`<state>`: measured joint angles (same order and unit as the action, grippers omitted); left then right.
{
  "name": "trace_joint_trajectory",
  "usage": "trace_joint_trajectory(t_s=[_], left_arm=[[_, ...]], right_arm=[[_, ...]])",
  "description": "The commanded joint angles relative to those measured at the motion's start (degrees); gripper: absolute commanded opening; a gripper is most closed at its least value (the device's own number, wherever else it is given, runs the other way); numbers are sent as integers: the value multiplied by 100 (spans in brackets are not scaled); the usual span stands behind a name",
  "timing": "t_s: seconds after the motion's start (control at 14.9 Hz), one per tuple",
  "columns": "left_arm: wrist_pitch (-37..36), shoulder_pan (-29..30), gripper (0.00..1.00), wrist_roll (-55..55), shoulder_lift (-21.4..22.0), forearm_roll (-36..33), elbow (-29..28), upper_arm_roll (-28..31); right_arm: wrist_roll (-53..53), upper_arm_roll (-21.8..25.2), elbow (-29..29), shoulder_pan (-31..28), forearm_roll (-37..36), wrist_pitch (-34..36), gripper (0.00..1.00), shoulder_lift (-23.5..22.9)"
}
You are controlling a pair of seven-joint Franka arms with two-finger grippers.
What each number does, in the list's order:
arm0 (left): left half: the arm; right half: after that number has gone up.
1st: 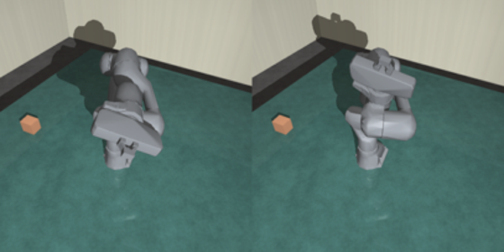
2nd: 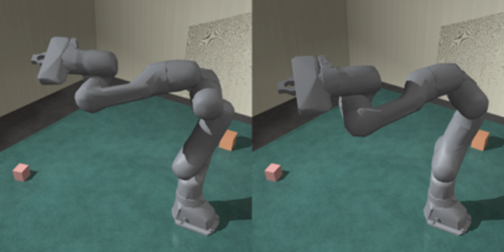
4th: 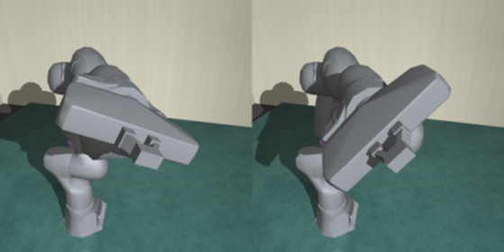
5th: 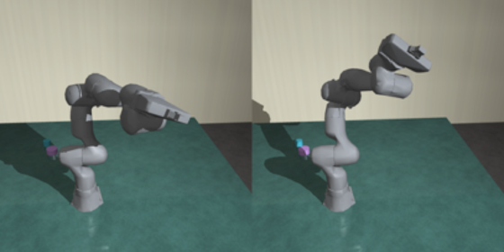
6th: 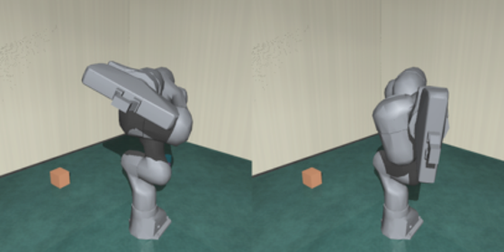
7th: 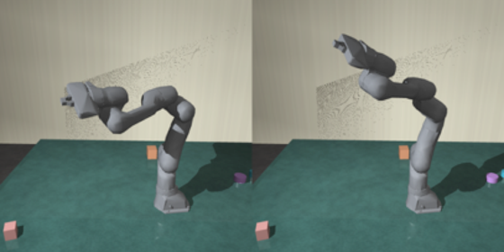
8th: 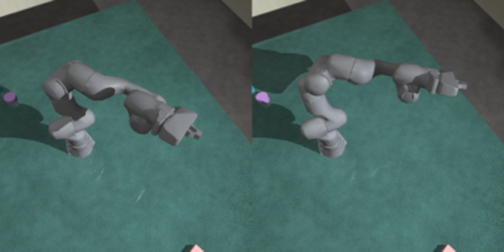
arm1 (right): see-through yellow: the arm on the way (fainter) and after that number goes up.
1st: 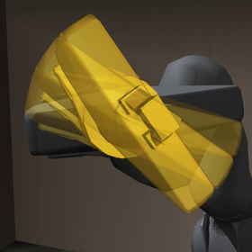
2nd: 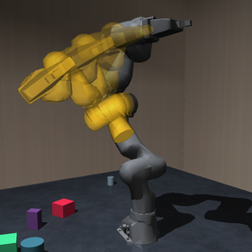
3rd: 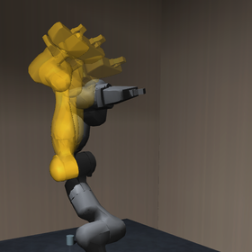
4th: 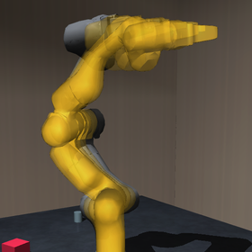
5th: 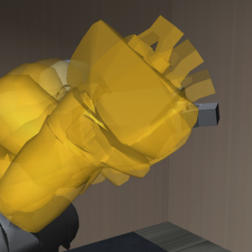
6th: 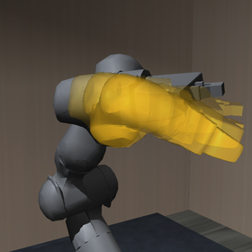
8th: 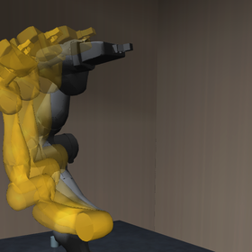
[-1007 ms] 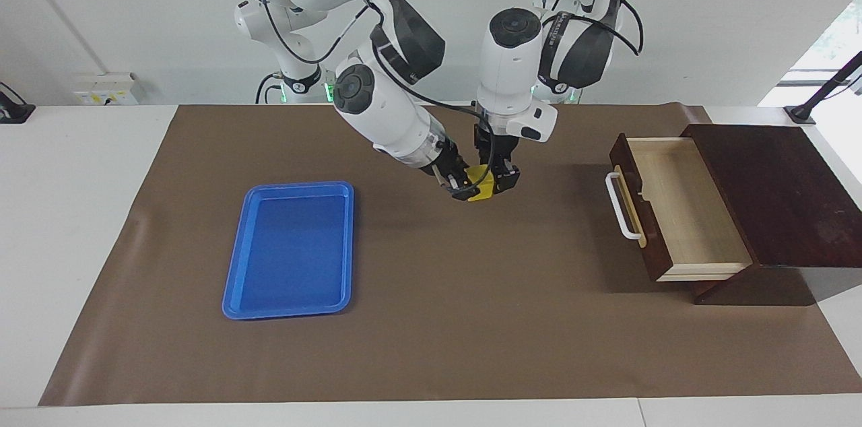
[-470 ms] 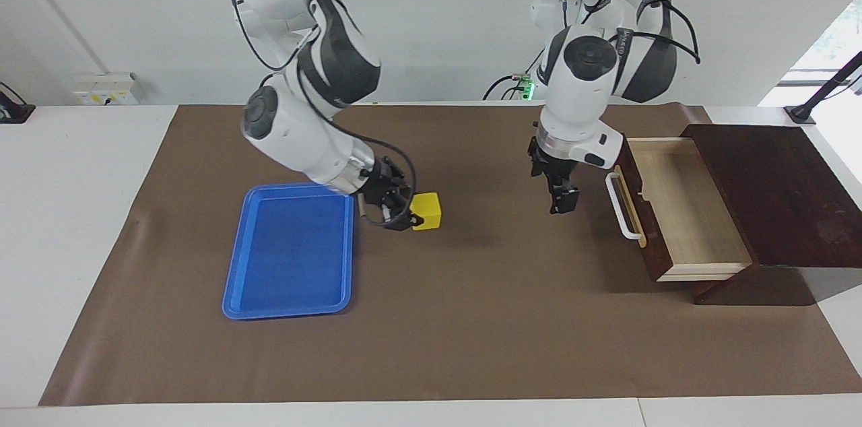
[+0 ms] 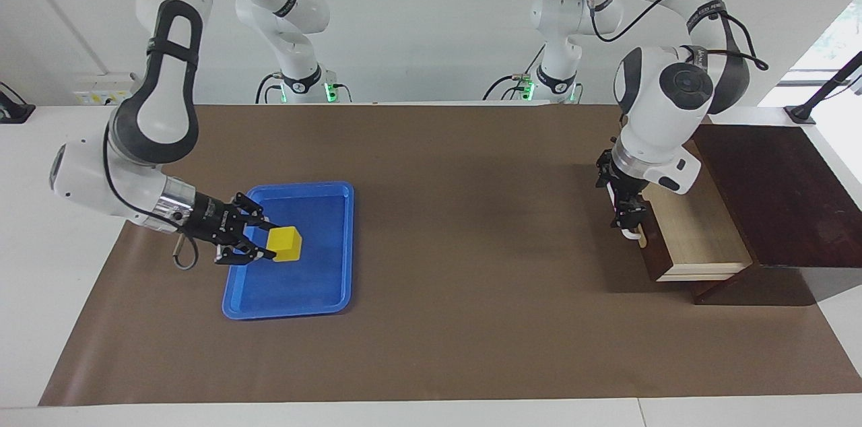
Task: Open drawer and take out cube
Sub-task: 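Carry the cube into the blue tray with the right gripper while the left gripper withdraws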
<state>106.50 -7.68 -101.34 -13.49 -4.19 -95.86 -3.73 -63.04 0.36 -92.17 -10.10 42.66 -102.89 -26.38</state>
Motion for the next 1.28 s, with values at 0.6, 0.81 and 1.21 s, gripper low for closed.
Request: trace_joint_trajectory(t_s=[0.6, 0.81, 1.21], left_arm=[[503, 671, 100, 1275, 294, -292, -522, -58], [521, 908, 100, 1485, 294, -319, -522, -58], [723, 1400, 100, 2118, 294, -319, -530, -58]], right_arm=[[547, -89, -1408, 52, 155, -882, 0, 353], [853, -89, -1636, 87, 155, -1048, 0, 397], [978, -80, -1699, 219, 120, -1181, 100, 424]])
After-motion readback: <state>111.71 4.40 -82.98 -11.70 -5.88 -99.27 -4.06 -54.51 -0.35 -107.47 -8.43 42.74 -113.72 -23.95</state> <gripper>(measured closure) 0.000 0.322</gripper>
